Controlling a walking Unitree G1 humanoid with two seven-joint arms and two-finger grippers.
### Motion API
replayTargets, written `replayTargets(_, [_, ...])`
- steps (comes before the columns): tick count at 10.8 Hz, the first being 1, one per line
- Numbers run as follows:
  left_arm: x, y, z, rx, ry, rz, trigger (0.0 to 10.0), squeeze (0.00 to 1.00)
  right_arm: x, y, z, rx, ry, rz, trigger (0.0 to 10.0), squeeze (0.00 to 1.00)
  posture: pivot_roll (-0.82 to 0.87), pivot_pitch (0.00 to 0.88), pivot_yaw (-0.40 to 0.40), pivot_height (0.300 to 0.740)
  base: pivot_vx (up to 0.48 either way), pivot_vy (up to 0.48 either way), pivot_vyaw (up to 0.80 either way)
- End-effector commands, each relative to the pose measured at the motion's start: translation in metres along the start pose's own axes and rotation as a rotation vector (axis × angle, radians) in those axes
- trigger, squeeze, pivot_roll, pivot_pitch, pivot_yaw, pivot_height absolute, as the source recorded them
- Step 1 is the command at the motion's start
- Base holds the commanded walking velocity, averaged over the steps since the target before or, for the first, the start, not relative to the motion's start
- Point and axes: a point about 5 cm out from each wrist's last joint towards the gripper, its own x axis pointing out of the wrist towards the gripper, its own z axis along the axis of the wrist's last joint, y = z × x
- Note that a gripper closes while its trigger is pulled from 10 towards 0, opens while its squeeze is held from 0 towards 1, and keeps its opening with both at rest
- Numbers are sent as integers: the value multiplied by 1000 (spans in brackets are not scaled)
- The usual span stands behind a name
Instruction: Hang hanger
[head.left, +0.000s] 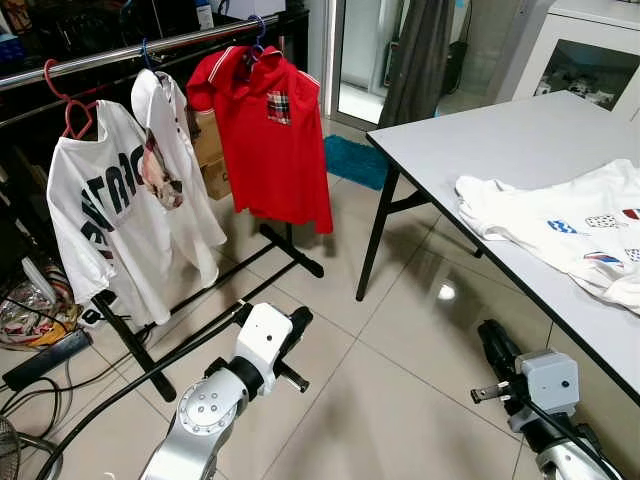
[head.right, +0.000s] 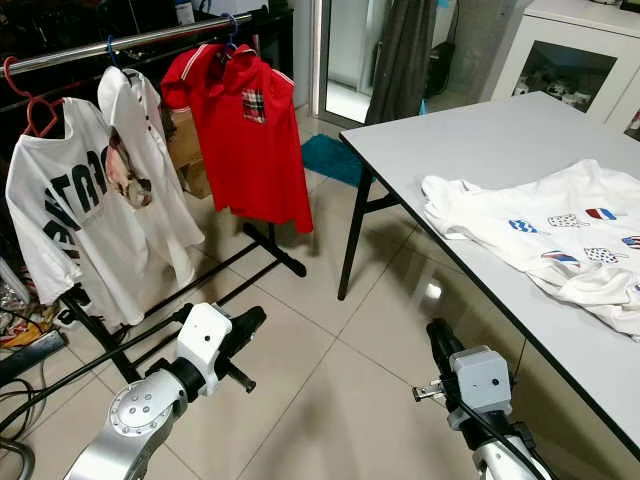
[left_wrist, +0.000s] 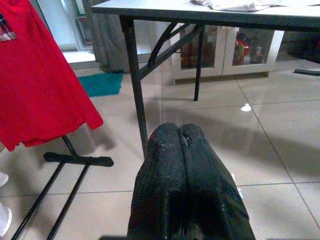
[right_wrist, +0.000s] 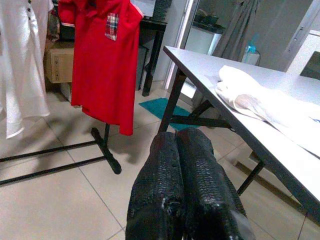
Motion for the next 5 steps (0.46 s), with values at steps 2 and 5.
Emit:
replayTargets(2, [5, -5, 4, -20, -18, -1, 10000, 0, 11, 6, 0, 45, -8, -8, 10000, 0, 14, 58, 5, 740, 0, 0, 400])
replayTargets(5, [13, -8, 7, -69, -24, 12, 10000, 0, 24, 19, -7, 153, 16, -11, 10000, 0, 16, 54, 3, 740, 0, 0, 533])
